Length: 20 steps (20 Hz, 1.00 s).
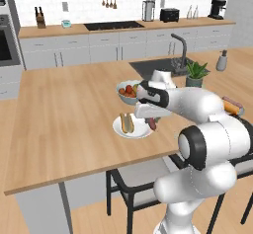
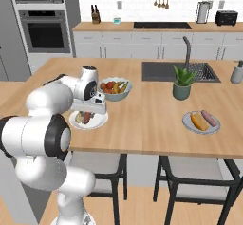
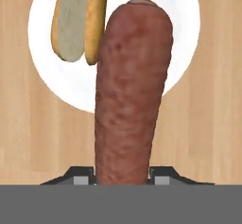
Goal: Place one bun and one sausage from the bowl on each plate.
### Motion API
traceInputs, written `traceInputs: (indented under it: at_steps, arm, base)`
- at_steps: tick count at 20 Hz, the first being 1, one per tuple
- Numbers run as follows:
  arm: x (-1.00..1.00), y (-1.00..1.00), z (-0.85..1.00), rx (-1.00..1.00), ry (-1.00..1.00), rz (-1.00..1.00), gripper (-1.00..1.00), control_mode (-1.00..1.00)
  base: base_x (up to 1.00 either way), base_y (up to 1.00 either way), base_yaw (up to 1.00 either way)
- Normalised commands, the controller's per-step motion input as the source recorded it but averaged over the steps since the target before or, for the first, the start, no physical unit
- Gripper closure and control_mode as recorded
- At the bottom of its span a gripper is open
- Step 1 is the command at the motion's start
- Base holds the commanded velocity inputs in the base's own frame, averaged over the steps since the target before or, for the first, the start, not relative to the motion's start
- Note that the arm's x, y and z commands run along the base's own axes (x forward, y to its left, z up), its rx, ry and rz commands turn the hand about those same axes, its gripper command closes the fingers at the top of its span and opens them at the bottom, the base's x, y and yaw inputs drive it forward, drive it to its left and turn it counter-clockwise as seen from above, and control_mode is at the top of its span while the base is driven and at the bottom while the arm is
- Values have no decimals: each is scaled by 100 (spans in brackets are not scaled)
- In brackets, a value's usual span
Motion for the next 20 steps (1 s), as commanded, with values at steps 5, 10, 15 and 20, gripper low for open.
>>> traceInputs:
  at_steps: [5,10,15,20]
  arm:
    - [100,14,-3,0,12,-15,100,-100]
    - [62,-2,-7,0,15,-2,100,-100]
    - [2,-14,-64,0,9,0,100,-100]
    - [7,2,-61,0,0,0,100,-100]
  base:
    - [0,0,0]
    - [0,0,0]
    - [0,0,0]
    - [0,0,0]
